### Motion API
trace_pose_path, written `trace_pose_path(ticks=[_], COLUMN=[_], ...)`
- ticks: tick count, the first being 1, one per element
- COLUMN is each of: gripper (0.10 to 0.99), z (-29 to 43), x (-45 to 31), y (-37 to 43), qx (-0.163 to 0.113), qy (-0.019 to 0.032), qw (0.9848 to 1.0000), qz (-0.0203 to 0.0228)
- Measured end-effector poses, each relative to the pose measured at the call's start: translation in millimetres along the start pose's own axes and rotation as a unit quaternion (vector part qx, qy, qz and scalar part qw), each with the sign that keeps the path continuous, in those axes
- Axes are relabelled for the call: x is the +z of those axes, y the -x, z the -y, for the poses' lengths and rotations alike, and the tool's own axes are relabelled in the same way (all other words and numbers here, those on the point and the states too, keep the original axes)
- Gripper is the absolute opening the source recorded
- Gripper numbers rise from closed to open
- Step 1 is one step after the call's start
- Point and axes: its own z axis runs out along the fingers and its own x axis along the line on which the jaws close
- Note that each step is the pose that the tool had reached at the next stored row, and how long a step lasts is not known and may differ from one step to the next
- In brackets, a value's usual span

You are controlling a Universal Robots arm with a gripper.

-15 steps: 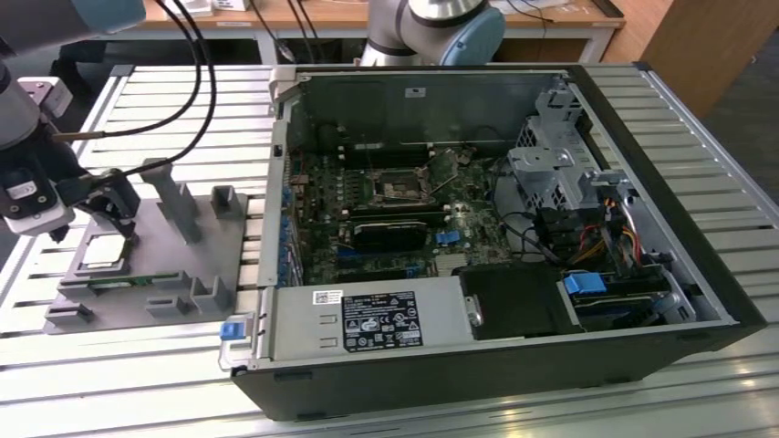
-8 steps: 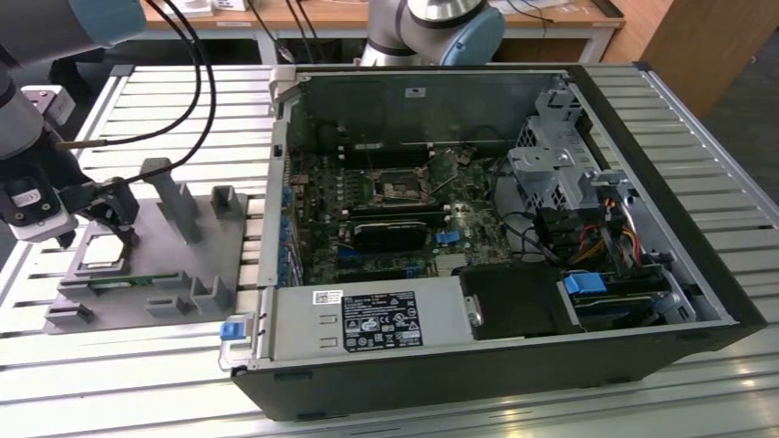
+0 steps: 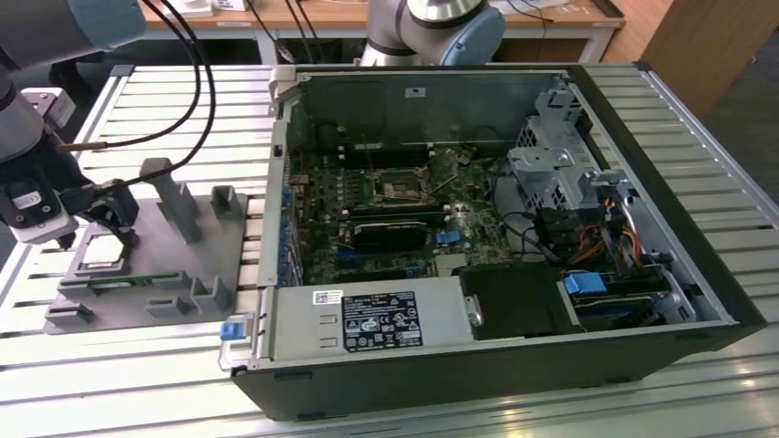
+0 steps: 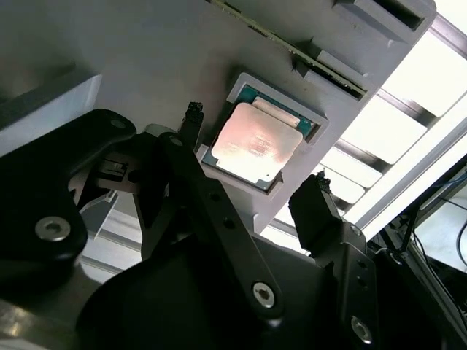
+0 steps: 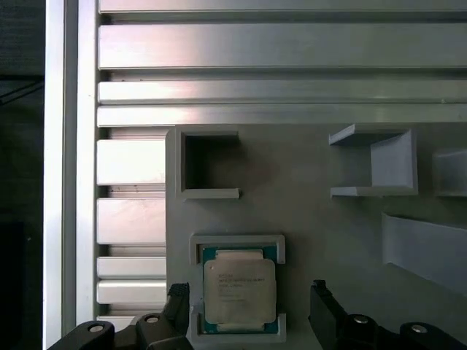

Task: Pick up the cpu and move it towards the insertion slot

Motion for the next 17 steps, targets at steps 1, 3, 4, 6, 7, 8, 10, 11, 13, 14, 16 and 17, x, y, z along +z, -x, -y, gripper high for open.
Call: trace_pose_path(ticks=[1, 3, 4, 6, 7, 8, 10, 11, 13, 14, 16, 17], gripper=[0.757, 0.757, 0.757, 0.757, 0.757, 0.757, 0.757, 0.757, 0.757, 0.757, 0.757, 0.757], z=[0.0, 0.1, 0.1, 0.1, 0.1, 0.2, 0.2, 0.2, 0.3, 0.3, 0.4, 0.4], x=[0.2, 0.9, 1.3, 2.0, 2.3, 2.6, 3.2, 3.6, 4.5, 5.1, 6.8, 7.8], y=[-0.3, -0.9, -1.2, -1.8, -2.1, -2.3, -2.9, -3.2, -3.8, -4.1, -4.5, -4.7], qx=[0.0, 0.0, 0.0, 0.0, 0.0, 0.0, 0.0, 0.0, 0.0, 0.0, 0.0, 0.0], qy=[0.0, 0.0, 0.0, 0.0, 0.0, 0.0, 0.0, 0.0, 0.0, 0.0, 0.0, 0.0], qw=[1.0, 1.0, 1.0, 1.0, 1.0, 1.0, 1.0, 1.0, 1.0, 1.0, 1.0, 1.0], qz=[0.0, 0.0, 0.0, 0.0, 0.0, 0.0, 0.0, 0.0, 0.0, 0.0001, 0.0, 0.0])
